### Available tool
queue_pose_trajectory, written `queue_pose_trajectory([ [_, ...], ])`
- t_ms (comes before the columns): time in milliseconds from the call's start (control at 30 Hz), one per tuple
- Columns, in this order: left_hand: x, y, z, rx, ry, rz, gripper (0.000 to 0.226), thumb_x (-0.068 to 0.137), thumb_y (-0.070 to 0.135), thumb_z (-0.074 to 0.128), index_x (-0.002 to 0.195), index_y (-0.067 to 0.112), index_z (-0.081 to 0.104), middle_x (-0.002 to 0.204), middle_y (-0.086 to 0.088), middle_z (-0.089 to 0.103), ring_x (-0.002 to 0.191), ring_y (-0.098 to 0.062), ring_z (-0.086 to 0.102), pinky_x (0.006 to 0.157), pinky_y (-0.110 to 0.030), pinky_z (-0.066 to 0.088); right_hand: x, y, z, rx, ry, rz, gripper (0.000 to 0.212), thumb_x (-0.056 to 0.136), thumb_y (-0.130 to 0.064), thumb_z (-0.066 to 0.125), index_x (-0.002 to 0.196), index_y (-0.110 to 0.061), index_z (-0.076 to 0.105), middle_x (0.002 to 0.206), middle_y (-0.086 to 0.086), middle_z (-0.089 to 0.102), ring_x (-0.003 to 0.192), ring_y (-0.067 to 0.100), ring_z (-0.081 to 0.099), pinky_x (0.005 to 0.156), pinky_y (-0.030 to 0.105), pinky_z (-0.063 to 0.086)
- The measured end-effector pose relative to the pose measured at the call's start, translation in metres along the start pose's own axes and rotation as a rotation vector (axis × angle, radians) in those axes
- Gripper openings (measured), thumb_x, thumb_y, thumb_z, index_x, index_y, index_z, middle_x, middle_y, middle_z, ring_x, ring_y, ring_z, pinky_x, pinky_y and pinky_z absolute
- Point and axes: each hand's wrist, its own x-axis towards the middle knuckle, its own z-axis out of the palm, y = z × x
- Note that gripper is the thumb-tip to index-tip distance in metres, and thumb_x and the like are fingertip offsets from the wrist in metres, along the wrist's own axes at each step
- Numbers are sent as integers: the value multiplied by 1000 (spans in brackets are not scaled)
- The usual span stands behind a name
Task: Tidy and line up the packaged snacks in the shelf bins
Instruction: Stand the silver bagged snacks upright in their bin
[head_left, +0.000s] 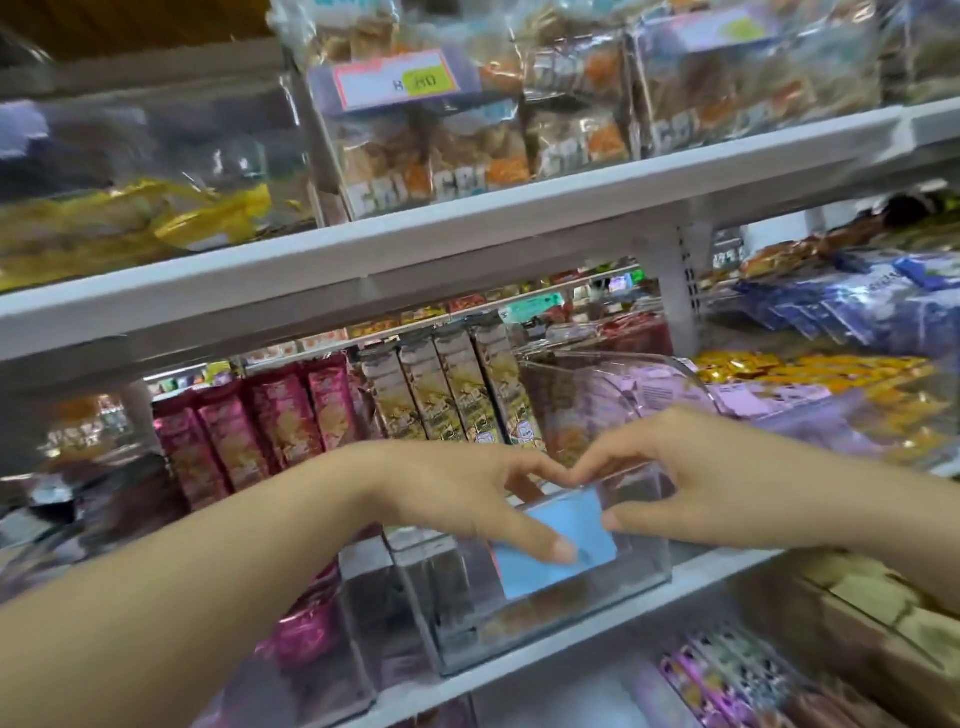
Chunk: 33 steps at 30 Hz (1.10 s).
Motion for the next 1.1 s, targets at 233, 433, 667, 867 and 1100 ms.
queue_pose_trajectory([
  [233, 14, -8, 16, -128, -59, 47, 56, 82, 22, 73, 129, 28, 43, 102, 15, 53, 86, 3, 53, 76, -13, 42, -3, 3, 2, 68, 32, -8, 25, 80, -27, 70, 94, -45, 61, 96, -33, 62, 95, -23, 52, 81, 0, 38],
  [433, 12, -8, 16, -197, -96, 57, 47, 79, 22, 73, 120, 21, 50, 98, 11, 57, 88, -6, 55, 81, -22, 45, -3, 1, 1, 54, 22, -6, 26, 80, -28, 71, 91, -47, 58, 93, -37, 59, 96, -25, 48, 79, -4, 35],
  [667, 9, -6, 14, -212, -145, 6, 39, 85, 17, 69, 119, 21, 50, 93, 14, 57, 82, 0, 56, 77, -17, 46, -4, -3, 1, 32, 3, 7, 23, 80, -30, 70, 96, -43, 61, 99, -33, 62, 98, -21, 51, 86, 5, 40],
  [867, 3, -11, 6, -266, -46, -20, 49, 84, 14, 70, 127, 22, 49, 110, 2, 62, 98, -25, 64, 93, -46, 51, -4, -4, 1, 1, -14, 7, 25, 81, -34, 68, 103, -44, 61, 105, -31, 62, 100, -22, 48, 85, 1, 38],
  [1100, -25, -5, -15, 79, 140, 24, 43, 85, 28, 69, 124, 39, 54, 102, 32, 55, 84, 12, 57, 75, -9, 42, 0, -7, -5, 6, -93, 46, 23, 83, -34, 67, 105, -41, 60, 108, -28, 61, 101, -17, 51, 84, 0, 38],
])
